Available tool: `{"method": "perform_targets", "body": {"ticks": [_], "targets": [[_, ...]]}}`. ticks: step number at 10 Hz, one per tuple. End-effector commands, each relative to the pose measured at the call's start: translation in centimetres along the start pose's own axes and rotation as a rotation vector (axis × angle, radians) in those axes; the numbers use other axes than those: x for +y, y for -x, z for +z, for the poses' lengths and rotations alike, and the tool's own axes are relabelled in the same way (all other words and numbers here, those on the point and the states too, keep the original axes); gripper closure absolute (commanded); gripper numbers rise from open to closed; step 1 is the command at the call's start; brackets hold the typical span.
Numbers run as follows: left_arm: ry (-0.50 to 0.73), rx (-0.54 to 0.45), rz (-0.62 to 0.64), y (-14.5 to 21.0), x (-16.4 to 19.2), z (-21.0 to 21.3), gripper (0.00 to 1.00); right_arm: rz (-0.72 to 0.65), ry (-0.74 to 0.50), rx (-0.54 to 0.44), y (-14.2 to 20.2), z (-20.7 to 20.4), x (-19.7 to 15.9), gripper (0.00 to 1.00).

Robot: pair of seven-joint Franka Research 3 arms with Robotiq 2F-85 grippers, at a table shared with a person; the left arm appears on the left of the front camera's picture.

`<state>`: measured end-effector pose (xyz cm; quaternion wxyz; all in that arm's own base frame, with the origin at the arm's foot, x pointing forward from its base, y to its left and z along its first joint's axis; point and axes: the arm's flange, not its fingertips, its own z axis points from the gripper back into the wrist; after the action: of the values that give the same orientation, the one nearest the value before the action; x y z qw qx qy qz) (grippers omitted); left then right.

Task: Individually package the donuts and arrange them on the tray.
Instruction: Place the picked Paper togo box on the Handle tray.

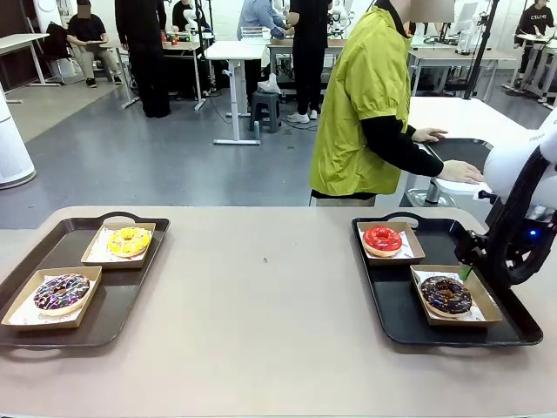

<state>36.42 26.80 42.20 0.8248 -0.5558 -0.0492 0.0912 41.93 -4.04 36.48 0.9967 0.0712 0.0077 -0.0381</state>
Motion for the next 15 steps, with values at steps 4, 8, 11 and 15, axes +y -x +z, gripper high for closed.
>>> {"method": "perform_targets", "body": {"ticks": [4,8,11,15], "targets": [[0.005,-0.005,-0.001,0.2,0.0,0.1,0.01,0.115,-0.738,-0.090,5.1,14.1,-10.3,0.05],[0.005,-0.005,-0.001,0.2,0.0,0.1,0.01,-0.031,-0.995,-0.141,4.6,11.1,-19.1,0.05],[0.005,-0.005,-0.001,0.2,0.0,0.1,0.01,-0.092,-1.093,-0.182,3.7,7.3,-22.3,0.05],[0.005,-0.005,-0.001,0.2,0.0,0.1,0.01,-0.115,-1.077,-0.170,4.2,5.8,-22.1,0.05]]}}
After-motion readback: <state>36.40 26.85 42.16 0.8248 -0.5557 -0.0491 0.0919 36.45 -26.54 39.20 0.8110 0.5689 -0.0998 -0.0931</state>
